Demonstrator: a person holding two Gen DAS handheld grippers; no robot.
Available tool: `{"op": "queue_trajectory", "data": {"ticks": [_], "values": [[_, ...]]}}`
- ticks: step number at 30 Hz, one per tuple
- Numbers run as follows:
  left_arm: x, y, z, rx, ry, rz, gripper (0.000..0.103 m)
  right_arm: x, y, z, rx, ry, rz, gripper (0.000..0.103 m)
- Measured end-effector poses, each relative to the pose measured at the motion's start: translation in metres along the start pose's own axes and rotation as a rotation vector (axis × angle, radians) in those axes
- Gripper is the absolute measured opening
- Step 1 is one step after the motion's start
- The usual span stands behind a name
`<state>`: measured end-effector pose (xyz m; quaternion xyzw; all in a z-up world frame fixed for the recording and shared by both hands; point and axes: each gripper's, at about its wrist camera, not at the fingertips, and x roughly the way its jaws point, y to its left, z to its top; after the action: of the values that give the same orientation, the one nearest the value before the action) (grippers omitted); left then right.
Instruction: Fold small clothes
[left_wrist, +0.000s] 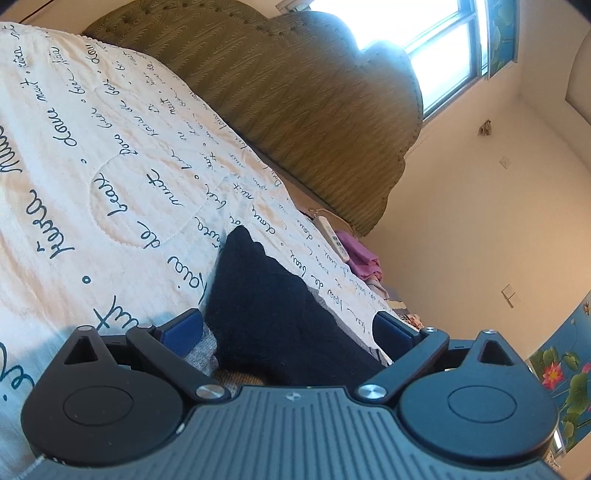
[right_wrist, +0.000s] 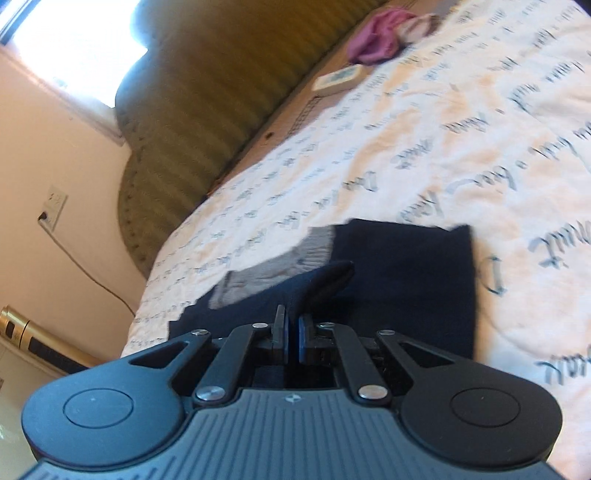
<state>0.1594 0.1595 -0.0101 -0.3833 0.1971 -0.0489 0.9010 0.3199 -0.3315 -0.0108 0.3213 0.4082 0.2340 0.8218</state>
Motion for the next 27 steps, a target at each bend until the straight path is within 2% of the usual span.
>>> {"op": "queue_trajectory", "data": {"ticks": [5, 10, 13, 19, 21, 23, 25, 27], "values": [[0.002, -0.001, 0.0, 0.011, 0.006, 0.015, 0.098, 0.008, -0.009, -0.007, 0.007, 0.03, -0.027, 0.004], [0.004, 0.001, -0.001, 0.001, 0.012, 0.039, 0.098, -0.007, -0.014, -0.004, 0.022, 0.0, 0.01, 0.004], [0.006, 0.002, -0.001, 0.0, 0.02, 0.045, 0.099, -0.006, -0.023, -0.004, 0.03, 0.021, -0.04, 0.004], [0.008, 0.001, -0.002, 0.012, 0.028, 0.063, 0.099, 0.002, -0.026, -0.013, 0.025, 0.032, -0.046, 0.006], [0.009, -0.002, -0.001, 0.022, 0.035, 0.099, 0.099, -0.003, -0.028, -0.012, 0.041, 0.015, -0.047, 0.007], [0.014, -0.013, 0.003, 0.073, 0.064, 0.157, 0.099, -0.017, -0.027, -0.008, 0.058, -0.062, -0.08, 0.009], [0.02, -0.027, 0.01, 0.137, 0.063, 0.242, 0.099, -0.032, -0.019, -0.005, 0.016, -0.152, -0.111, 0.011], [0.034, -0.039, 0.019, 0.178, 0.078, 0.289, 0.099, -0.033, -0.01, 0.003, -0.044, -0.149, -0.123, 0.011]]}}
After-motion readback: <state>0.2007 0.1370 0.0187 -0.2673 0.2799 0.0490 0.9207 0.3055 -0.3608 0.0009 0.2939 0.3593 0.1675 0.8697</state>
